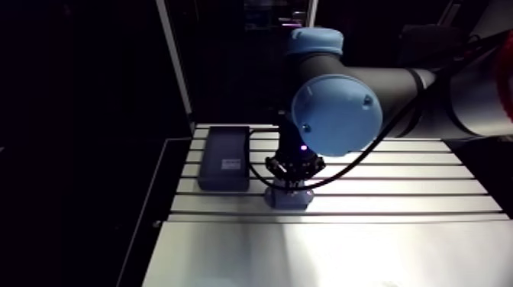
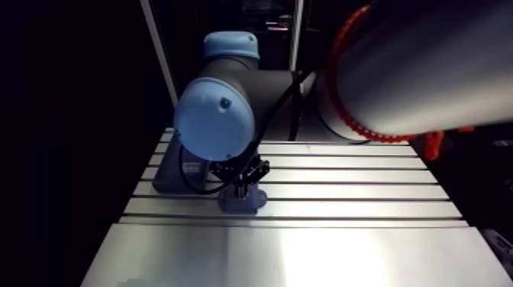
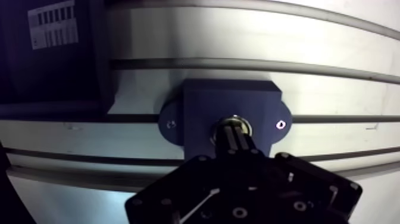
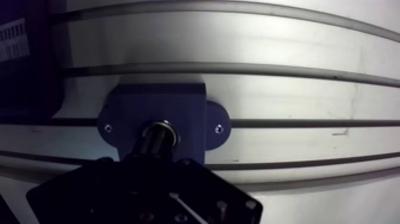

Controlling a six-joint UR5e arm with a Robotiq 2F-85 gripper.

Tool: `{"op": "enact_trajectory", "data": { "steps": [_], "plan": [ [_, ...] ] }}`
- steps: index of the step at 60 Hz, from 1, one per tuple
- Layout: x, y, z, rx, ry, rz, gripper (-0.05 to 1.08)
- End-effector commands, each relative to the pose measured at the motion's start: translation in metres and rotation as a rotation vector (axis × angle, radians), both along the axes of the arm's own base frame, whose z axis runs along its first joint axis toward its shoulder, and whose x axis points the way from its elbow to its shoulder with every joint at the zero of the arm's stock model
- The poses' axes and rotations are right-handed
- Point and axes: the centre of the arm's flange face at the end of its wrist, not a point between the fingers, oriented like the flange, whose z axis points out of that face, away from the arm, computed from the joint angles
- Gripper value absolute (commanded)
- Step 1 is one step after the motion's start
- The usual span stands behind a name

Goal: Pick up the bearing and press it into the housing until flush.

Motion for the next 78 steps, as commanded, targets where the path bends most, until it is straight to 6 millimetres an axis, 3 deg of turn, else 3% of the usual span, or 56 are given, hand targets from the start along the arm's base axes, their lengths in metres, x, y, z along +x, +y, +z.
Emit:
{"op": "enact_trajectory", "data": {
  "steps": [1, 24, 60, 61, 62, 63, 64, 65, 66, 67, 68, 69, 70, 75, 77, 78],
  "plan": [
    [0.0, 0.0, -0.001, 0.0, -0.001, 0.002, 1.07],
    [-0.001, 0.0, 0.006, -0.008, 0.011, -0.002, 1.07],
    [-0.003, -0.002, 0.064, -0.005, 0.036, 0.004, 1.02],
    [-0.003, -0.004, 0.069, -0.005, 0.029, 0.01, 0.96],
    [-0.002, -0.004, 0.074, -0.006, 0.017, 0.01, 0.83],
    [-0.002, -0.004, 0.074, -0.006, 0.017, 0.01, 0.83],
    [-0.001, -0.005, 0.079, -0.005, 0.002, 0.012, 0.59],
    [-0.001, -0.005, 0.079, -0.005, 0.002, 0.012, 0.59],
    [0.0, -0.005, 0.085, -0.002, -0.008, 0.015, 0.31],
    [0.0, -0.005, 0.085, -0.002, -0.008, 0.015, 0.31],
    [0.001, -0.006, 0.093, -0.001, -0.015, 0.018, 0.09],
    [0.001, -0.006, 0.093, -0.001, -0.015, 0.018, 0.09],
    [0.002, -0.006, 0.1, -0.001, -0.023, 0.02, 0.02],
    [0.005, -0.006, 0.114, 0.0, -0.026, 0.03, 0.01],
    [0.004, -0.007, 0.136, -0.007, 0.003, 0.05, 0.01],
    [0.004, -0.007, 0.136, -0.007, 0.003, 0.05, 0.01]
  ]
}}
